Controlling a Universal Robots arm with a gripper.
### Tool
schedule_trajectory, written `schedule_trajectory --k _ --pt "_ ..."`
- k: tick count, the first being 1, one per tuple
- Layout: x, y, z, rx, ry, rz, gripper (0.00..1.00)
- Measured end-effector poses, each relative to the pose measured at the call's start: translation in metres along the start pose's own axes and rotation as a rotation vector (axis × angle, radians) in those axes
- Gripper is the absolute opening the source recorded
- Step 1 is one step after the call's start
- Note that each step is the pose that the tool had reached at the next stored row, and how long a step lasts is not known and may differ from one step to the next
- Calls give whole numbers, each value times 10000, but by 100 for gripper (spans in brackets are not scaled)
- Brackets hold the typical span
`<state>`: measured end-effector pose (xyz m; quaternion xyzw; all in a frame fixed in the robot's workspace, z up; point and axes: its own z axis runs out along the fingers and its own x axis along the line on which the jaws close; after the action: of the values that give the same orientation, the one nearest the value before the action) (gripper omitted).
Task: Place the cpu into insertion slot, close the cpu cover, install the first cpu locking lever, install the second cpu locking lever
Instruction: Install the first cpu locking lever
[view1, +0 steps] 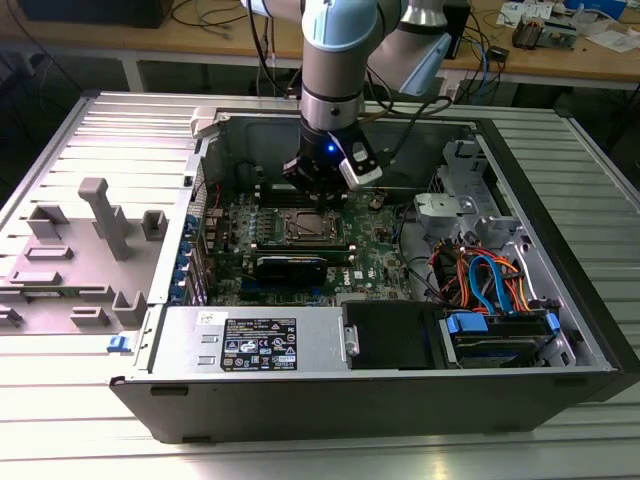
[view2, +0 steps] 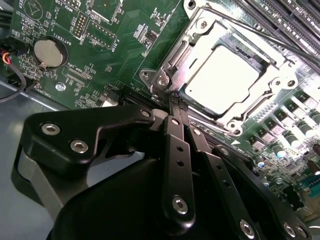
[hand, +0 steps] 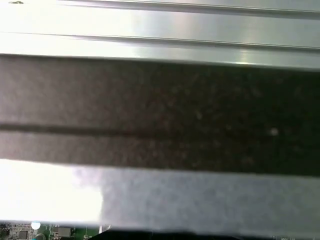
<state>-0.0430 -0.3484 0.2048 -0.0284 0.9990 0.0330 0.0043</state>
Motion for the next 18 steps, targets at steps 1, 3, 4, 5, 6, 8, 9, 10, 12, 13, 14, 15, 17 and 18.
schedule_trajectory --k 1,3,4,5,6,8,9,10,12,13,14,15,17,18 --pt "0 -1 -2 3 1 1 11" --pt "0 1 -30 -2 0 0 11" --pt "-1 1 -35 -1 1 -1 11" --pt "-1 2 -36 -3 0 -1 11" --pt "-1 2 -36 -2 0 -1 11" --pt "-1 0 -31 0 1 -1 11" --pt "0 -2 -27 1 3 -1 11" --pt "0 -4 -24 2 3 -1 11" --pt "0 -9 -19 -1 2 -2 11" --pt "0 -11 -15 -1 1 -1 11" --pt "0 -14 -12 -2 1 -1 11" --pt "0 -17 -8 0 2 -1 11" --pt "0 -23 -3 3 5 -1 11" --pt "1 -25 0 3 5 0 11"
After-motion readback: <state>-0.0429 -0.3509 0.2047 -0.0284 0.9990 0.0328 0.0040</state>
